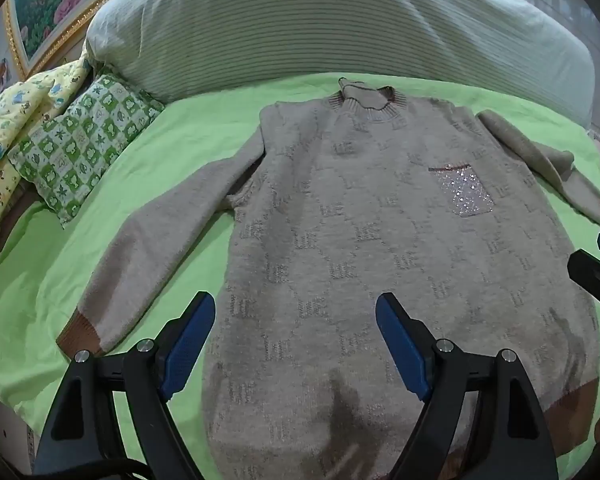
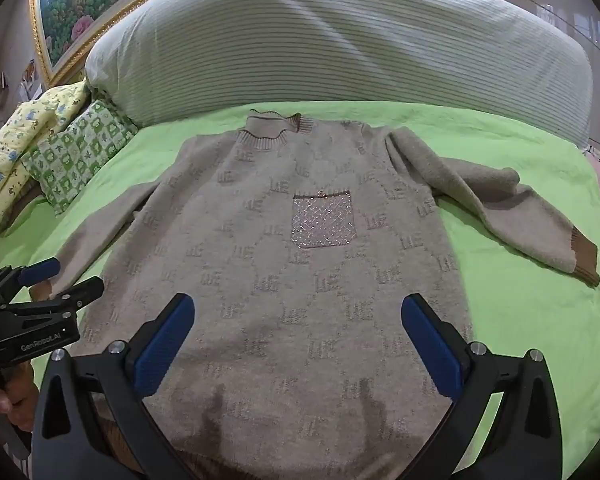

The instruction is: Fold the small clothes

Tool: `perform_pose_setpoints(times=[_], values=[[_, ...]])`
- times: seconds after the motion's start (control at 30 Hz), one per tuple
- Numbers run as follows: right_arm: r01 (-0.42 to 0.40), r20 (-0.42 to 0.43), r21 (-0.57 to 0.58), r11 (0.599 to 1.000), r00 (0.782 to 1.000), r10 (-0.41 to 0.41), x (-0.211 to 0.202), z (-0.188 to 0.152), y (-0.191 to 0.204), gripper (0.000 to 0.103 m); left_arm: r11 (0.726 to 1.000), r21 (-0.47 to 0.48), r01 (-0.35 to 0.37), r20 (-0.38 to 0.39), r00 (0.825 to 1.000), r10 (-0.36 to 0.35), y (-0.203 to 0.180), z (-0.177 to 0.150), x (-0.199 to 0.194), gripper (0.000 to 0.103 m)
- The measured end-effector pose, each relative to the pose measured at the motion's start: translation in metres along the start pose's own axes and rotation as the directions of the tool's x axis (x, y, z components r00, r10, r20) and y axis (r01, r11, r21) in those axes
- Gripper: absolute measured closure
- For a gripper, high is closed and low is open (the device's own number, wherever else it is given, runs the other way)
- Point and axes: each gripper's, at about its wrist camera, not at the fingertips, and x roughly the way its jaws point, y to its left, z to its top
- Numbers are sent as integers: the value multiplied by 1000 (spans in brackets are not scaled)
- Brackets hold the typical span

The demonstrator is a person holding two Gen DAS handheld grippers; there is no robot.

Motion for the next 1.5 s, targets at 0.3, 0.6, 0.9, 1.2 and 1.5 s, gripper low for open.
perform_pose_setpoints(times=[0.3, 0.6, 0.9, 1.2, 1.5], values=[[-4, -2, 7, 1000, 1000, 4, 3, 2, 2, 0, 1000, -19, -8, -7, 1000, 7, 3, 2, 5, 20], [-15, -8, 1, 1000, 1000, 15, 7, 4, 4, 0, 1000, -11, -6, 9, 1000, 6, 1, 5, 2, 20], [-22, -7, 0, 1000, 1000, 22, 6, 4, 4, 0, 1000, -3, -8, -16, 1000, 8, 0, 4, 3, 20], [-25, -11, 13, 1000, 1000, 25, 4, 4, 0, 0, 1000, 2, -17, 10, 1000, 17, -1, 3, 3, 20], [-26, -14, 16, 1000, 1000, 26, 4, 3, -2, 0, 998, 30, -58, 7, 998, 57, -4, 4, 7, 20]])
